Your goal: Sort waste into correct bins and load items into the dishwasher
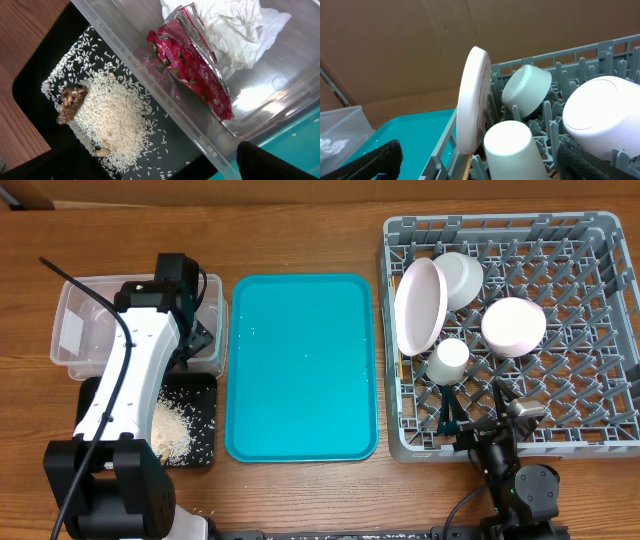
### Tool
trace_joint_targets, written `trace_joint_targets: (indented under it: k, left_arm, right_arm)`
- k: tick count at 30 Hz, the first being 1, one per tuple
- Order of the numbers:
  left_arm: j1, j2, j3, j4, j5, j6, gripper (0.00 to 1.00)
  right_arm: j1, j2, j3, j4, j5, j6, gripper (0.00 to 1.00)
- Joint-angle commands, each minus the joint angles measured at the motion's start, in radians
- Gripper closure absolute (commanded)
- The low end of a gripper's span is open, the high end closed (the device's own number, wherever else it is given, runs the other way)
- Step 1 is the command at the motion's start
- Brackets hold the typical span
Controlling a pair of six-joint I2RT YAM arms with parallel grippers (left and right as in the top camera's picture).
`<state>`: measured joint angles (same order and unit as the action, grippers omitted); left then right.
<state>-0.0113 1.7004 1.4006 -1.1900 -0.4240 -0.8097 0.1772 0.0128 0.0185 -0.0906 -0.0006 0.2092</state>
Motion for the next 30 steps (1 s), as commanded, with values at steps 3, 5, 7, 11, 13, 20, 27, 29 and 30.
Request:
trace_joint_targets:
  k: [3, 5, 7, 11, 13, 20, 27, 29, 30]
  left_arm:
    - [-0.002, 0.009, 0.013, -0.002, -0.02, -0.006, 0.0]
    - [-0.002, 0.009, 0.013, -0.002, -0.02, -0.006, 0.0]
    - [-0.002, 0.009, 0.013, -0.002, -0.02, -0.006, 0.0]
    - [-0.002, 0.009, 0.013, -0.002, -0.02, -0.006, 0.0]
    - [-0.002, 0.009, 0.013, -0.002, -0.02, -0.006, 0.0]
    - [-0.002, 0.003, 0.013, -0.002, -0.02, -0.006, 0.0]
    - [-0.002, -0.114, 0.013, -0.002, -0.02, -0.006, 0.0]
    - [-0.002, -0.167, 0.013, -0.002, -0.02, -0.006, 0.0]
    - [-0.002, -0.195, 0.013, -0.002, -0.02, -0.006, 0.0]
  right_arm:
    - [-0.003, -0.01, -0.011, 0.006, 0.002, 0.001, 0.0]
    - [-0.003, -0.01, -0.011, 0.006, 0.002, 0.001, 0.0]
    - [-0.003, -0.01, -0.011, 0.006, 0.002, 0.001, 0.0]
    - [-0.003, -0.01, -0.011, 0.006, 0.002, 0.001, 0.0]
    - [-0.003, -0.01, -0.011, 0.006, 0.002, 0.001, 0.0]
    - [-0.003, -0.01, -0.011, 0.006, 0.002, 0.001, 0.0]
    - [-0.003, -0.01, -0.011, 0.006, 0.002, 0.001, 0.0]
    - [-0.003, -0.01, -0.011, 0.006, 0.002, 0.001, 0.0]
    - [-0.003, -0.01, -0.011, 0.006, 0.002, 0.001, 0.0]
